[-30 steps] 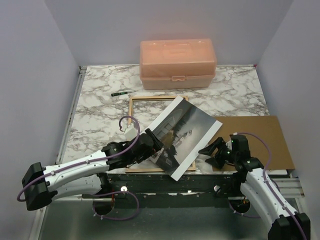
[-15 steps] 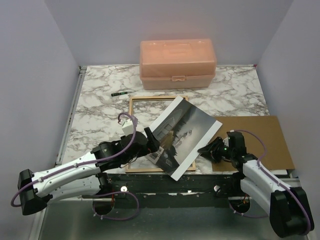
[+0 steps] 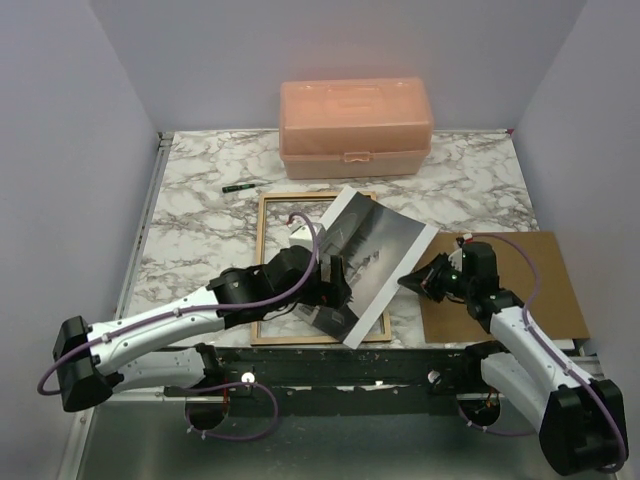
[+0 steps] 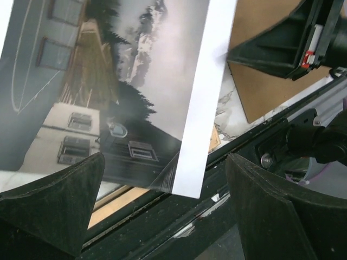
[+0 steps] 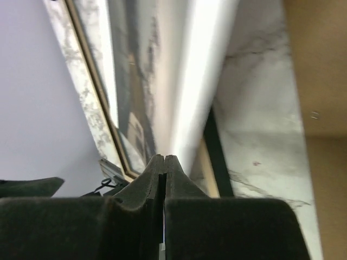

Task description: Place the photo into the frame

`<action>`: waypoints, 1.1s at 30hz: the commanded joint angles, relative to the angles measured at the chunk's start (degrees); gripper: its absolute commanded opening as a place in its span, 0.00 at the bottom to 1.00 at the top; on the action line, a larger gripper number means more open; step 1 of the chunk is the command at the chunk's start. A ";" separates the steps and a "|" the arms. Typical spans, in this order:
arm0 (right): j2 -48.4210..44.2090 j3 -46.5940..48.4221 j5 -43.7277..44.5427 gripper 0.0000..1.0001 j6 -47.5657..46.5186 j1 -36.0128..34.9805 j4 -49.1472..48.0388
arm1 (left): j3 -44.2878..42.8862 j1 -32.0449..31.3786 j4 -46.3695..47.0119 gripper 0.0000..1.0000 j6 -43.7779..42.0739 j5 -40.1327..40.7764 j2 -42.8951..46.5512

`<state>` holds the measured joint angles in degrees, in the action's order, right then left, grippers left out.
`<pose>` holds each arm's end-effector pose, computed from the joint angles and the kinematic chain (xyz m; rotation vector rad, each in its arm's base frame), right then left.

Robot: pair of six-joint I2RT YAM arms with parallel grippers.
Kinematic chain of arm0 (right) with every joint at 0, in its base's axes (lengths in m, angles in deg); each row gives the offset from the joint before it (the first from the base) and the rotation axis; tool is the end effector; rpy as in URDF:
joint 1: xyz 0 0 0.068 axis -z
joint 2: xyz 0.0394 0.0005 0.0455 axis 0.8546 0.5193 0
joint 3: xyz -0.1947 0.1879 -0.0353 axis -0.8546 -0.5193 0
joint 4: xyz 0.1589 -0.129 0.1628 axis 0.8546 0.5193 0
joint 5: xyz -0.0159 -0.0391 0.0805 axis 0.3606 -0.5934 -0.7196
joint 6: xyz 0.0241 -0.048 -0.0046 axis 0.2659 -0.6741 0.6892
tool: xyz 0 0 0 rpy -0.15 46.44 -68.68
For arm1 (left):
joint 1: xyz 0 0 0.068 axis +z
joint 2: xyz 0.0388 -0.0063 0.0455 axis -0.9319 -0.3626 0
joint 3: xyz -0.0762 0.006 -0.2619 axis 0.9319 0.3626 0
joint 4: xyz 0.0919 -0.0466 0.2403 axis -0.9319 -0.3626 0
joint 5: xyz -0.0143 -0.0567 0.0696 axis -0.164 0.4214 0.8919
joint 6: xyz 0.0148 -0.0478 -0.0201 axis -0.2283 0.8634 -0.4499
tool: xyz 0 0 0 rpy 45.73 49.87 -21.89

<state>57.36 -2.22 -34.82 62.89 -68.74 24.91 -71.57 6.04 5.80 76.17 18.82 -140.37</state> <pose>0.1619 0.0455 0.1625 0.6956 2.3508 1.1165 0.1071 -0.1901 0.2877 0.1626 2.3040 -0.8138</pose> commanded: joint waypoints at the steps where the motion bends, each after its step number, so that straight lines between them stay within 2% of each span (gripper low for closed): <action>1: -2.37 6.96 -1.81 0.01 -2.24 0.18 8.25 | -7.37 -1.77 -1.85 0.96 -6.94 -1.95 -6.38; 6: -3.95 13.39 -1.68 0.01 -2.79 0.18 14.54 | -16.34 -4.78 -6.18 0.96 -9.21 1.39 -14.84; 10: -3.99 15.10 0.23 0.01 -4.21 0.18 17.73 | -23.42 -7.12 -10.35 0.96 -10.04 4.61 -21.54; 11: -3.68 14.74 0.75 0.09 -4.71 0.18 18.35 | -24.80 -7.49 -11.43 0.96 -9.85 5.24 -22.64; 13: -3.26 12.55 1.28 0.36 -4.78 0.18 18.31 | -26.02 -7.94 -12.27 0.96 -9.30 5.32 -24.39; 15: -2.86 9.50 0.75 0.50 -4.13 0.18 15.65 | -25.94 -8.42 -11.83 0.96 -8.90 4.97 -24.61; 18: -1.50 4.93 0.77 0.63 -2.62 0.18 9.88 | -24.45 -8.84 -10.67 0.96 -8.28 4.45 -23.87; 21: 2.03 1.67 0.05 0.70 -2.06 0.19 3.01 | -22.67 -9.11 -9.54 0.96 -7.72 4.17 -22.89; 24: 7.10 1.07 -0.19 0.73 -2.92 0.18 -1.03 | -21.31 -9.13 -9.29 0.96 -6.64 4.43 -21.96; 29: 15.04 0.18 -2.38 0.73 -3.47 0.18 -10.35 | -20.17 -9.11 -9.00 0.96 -5.59 4.16 -21.47; 32: 18.95 -0.21 -2.99 0.68 -3.24 0.18 -15.18 | -19.77 -9.12 -9.01 0.96 -4.76 4.44 -21.25; 33: 20.39 -0.19 -2.96 0.62 -3.29 0.18 -16.61 | -19.47 -9.13 -8.64 0.96 -4.58 4.43 -21.08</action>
<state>73.51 -1.24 -36.75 60.00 -68.74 18.16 -91.92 -2.74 -3.65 69.98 21.77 -163.45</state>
